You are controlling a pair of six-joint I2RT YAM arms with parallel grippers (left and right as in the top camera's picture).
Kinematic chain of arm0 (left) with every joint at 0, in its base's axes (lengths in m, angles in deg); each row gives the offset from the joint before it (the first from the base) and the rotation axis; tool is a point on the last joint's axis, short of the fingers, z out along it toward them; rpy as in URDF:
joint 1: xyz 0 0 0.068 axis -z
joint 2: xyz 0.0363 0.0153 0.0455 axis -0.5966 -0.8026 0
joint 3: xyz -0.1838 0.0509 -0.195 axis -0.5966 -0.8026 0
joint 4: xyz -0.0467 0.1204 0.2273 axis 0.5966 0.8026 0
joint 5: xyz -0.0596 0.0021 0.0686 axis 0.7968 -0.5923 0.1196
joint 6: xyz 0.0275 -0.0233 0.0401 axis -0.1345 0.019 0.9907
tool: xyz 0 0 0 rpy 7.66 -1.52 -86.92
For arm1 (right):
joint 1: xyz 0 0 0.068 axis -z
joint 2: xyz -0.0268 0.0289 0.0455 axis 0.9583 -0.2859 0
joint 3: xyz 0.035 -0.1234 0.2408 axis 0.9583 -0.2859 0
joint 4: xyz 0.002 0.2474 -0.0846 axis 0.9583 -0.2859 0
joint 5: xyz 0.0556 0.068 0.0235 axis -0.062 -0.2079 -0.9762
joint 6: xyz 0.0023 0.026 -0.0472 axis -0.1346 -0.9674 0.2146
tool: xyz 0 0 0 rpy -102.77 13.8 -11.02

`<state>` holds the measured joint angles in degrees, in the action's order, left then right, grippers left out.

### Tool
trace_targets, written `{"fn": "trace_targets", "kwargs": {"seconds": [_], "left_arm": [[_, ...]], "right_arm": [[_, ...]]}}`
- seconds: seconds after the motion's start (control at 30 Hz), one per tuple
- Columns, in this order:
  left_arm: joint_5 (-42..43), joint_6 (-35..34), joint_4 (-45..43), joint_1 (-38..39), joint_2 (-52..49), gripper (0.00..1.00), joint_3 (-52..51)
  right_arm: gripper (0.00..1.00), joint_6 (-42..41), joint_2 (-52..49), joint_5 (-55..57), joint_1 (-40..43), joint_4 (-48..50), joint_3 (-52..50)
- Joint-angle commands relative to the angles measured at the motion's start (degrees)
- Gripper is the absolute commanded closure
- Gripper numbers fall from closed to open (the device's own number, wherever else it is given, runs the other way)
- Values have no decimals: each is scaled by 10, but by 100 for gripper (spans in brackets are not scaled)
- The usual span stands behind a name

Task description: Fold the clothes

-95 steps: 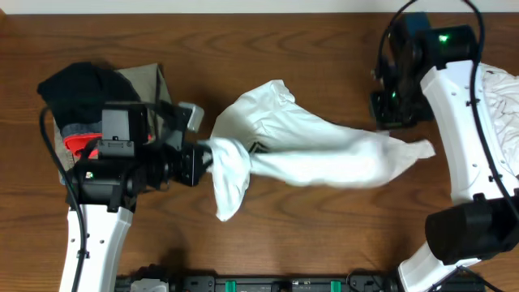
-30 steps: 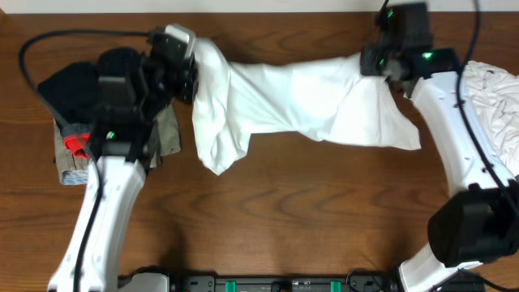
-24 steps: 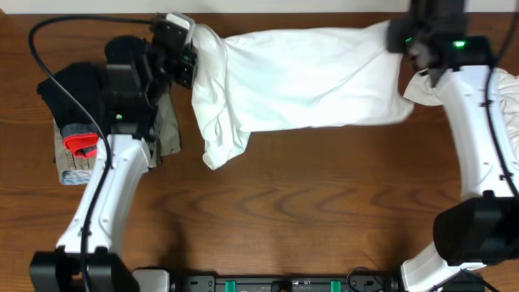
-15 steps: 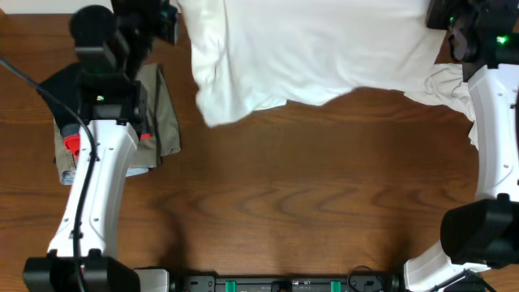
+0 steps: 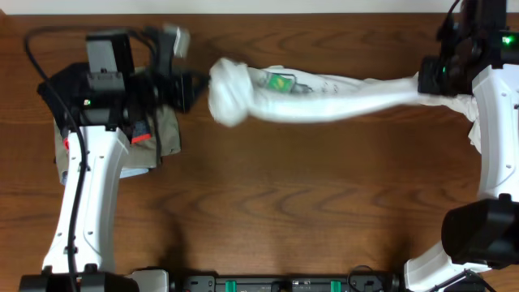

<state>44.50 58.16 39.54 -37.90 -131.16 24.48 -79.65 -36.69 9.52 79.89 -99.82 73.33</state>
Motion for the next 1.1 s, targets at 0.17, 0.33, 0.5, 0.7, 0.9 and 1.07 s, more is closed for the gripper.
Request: {"fn": "trace_targets", "kwargs": {"seconds": [0.17, 0.33, 0.5, 0.7, 0.9, 1.07], "left_arm": [[22, 1, 183, -3, 16, 47, -2], [7, 1, 141, -3, 16, 45, -2], [-66, -2, 131, 20, 7, 38, -13], [-90, -10, 138, 94, -13, 28, -45], [-220, -145, 100, 149, -53, 18, -89], [-219, -197, 62, 155, -107, 16, -103]], "right_arm": [[71, 8, 10, 7, 6, -113, 0], [70, 7, 10, 6, 6, -101, 0], [70, 7, 10, 6, 6, -90, -2], [70, 2, 9, 4, 6, -68, -11], [70, 3, 9, 4, 6, -66, -15], [71, 3, 9, -8, 6, -68, -15]]}}
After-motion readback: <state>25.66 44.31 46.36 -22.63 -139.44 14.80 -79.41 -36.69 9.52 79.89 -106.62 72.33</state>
